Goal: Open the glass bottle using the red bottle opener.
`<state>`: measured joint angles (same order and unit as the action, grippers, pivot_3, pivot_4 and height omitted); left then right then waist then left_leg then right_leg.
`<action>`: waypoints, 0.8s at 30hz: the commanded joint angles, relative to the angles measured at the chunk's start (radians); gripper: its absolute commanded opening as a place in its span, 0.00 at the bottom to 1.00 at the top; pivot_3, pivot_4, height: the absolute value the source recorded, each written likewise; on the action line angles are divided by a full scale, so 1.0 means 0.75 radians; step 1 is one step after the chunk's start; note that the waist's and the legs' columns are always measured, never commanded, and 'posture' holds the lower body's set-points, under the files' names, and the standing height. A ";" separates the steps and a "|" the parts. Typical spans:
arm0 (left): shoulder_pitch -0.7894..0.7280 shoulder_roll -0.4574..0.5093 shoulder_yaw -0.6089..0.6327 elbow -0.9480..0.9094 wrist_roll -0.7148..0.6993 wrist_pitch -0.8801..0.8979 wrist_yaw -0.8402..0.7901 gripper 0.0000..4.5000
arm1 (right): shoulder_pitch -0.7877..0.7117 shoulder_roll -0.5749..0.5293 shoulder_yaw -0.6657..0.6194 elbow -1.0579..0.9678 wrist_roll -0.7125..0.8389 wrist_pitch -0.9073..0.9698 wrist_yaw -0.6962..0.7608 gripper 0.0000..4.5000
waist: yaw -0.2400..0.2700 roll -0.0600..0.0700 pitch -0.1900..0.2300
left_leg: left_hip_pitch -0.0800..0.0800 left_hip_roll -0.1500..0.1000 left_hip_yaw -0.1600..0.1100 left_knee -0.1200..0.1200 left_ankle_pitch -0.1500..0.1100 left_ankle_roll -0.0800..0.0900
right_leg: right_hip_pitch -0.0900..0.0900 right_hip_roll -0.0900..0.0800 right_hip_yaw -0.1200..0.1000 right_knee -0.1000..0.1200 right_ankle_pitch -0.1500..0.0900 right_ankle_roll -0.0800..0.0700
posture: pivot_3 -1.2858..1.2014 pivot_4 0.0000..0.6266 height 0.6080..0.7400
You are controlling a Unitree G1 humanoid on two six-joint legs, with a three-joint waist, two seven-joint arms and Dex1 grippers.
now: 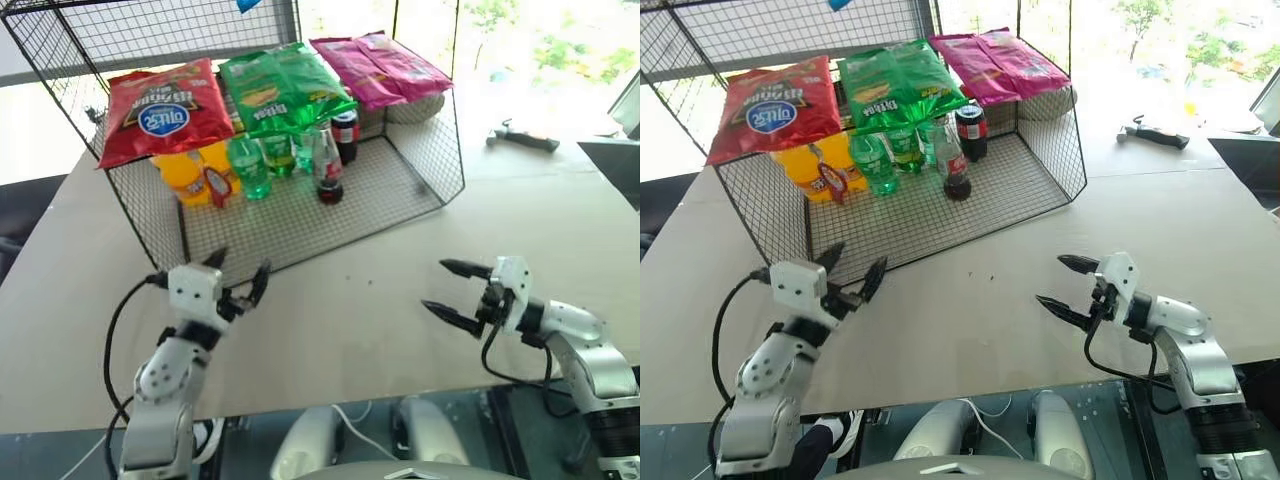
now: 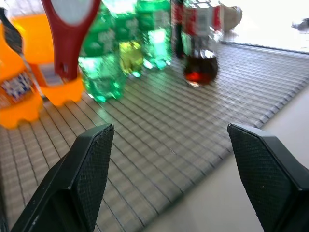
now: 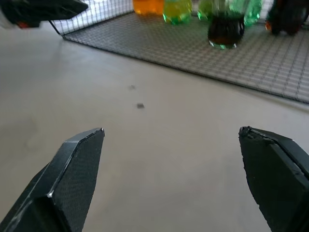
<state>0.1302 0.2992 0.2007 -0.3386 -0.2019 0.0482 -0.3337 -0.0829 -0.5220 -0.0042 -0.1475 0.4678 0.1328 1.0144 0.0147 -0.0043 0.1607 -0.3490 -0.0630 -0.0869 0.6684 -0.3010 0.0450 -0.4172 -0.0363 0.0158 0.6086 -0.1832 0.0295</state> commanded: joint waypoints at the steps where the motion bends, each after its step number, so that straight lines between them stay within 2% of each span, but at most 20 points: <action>1: -0.132 -0.003 0.048 0.042 0.061 -0.049 0.108 0.86 | -0.065 0.050 0.018 -0.208 0.140 0.105 -0.045 0.99 | 0.000 0.000 0.000 | 0.000 0.000 0.000 0.000 0.000 0.000 | 0.000 0.000 0.000 0.000 0.000 0.000 | 0.52 0.24 0.96; 10: -0.356 0.027 0.063 0.204 0.110 -0.092 0.171 0.86 | -0.120 0.085 0.040 -0.360 0.185 0.228 -0.152 0.99 | 0.002 -0.001 0.000 | -0.003 -0.003 -0.002 0.000 0.000 -0.001 | -0.003 -0.002 -0.001 -0.001 0.000 0.000 | 0.52 0.24 0.96; 16: -0.500 0.035 0.029 0.345 0.099 -0.132 0.125 0.86 | -0.117 0.085 0.041 -0.367 0.167 0.224 -0.175 0.99 | 0.003 -0.002 -0.001 | -0.018 -0.004 -0.003 0.001 0.002 -0.003 | -0.018 -0.002 -0.003 0.003 0.001 -0.001 | 0.52 0.24 0.96; 17: -0.527 0.036 0.030 0.366 0.099 -0.146 0.123 0.74 | -0.113 0.083 0.041 -0.367 0.163 0.220 -0.176 1.00 | 0.003 -0.002 -0.001 | -0.018 -0.004 -0.003 0.001 0.002 -0.002 | -0.018 -0.002 -0.002 0.003 0.001 -0.001 | 0.52 0.24 0.96; 19: -0.563 0.041 0.040 0.392 0.092 -0.152 0.118 0.59 | -0.106 0.081 0.043 -0.364 0.157 0.215 -0.175 1.00 | 0.001 -0.002 -0.001 | -0.018 -0.004 -0.003 0.001 0.002 -0.002 | -0.018 -0.002 -0.002 0.003 0.001 -0.001 | 0.52 0.24 0.96; 21: -0.575 0.046 0.044 0.404 0.088 -0.155 0.109 0.35 | -0.103 0.080 0.042 -0.363 0.154 0.213 -0.178 1.00 | -0.001 -0.002 -0.001 | -0.018 -0.004 -0.003 0.001 0.002 -0.002 | -0.018 -0.002 -0.002 0.002 0.001 -0.001 | 0.52 0.24 0.96; 24: -0.569 0.048 0.045 0.404 0.085 -0.158 0.100 0.06 | -0.099 0.081 0.040 -0.360 0.148 0.208 -0.179 1.00 | -0.001 -0.002 -0.001 | -0.018 -0.004 -0.002 0.001 0.002 -0.002 | -0.019 -0.002 -0.001 0.003 0.001 -0.001 | 0.52 0.24 0.96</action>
<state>-0.2960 0.3231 0.2248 -0.0217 -0.1231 -0.0467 -0.2554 -0.1587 -0.4607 0.0317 -0.3799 0.5755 0.3040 0.8837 0.0136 -0.0059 0.1597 -0.3627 -0.0658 -0.0886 0.6692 -0.2997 0.0432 -0.4319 -0.0376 0.0151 0.6105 -0.1825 0.0290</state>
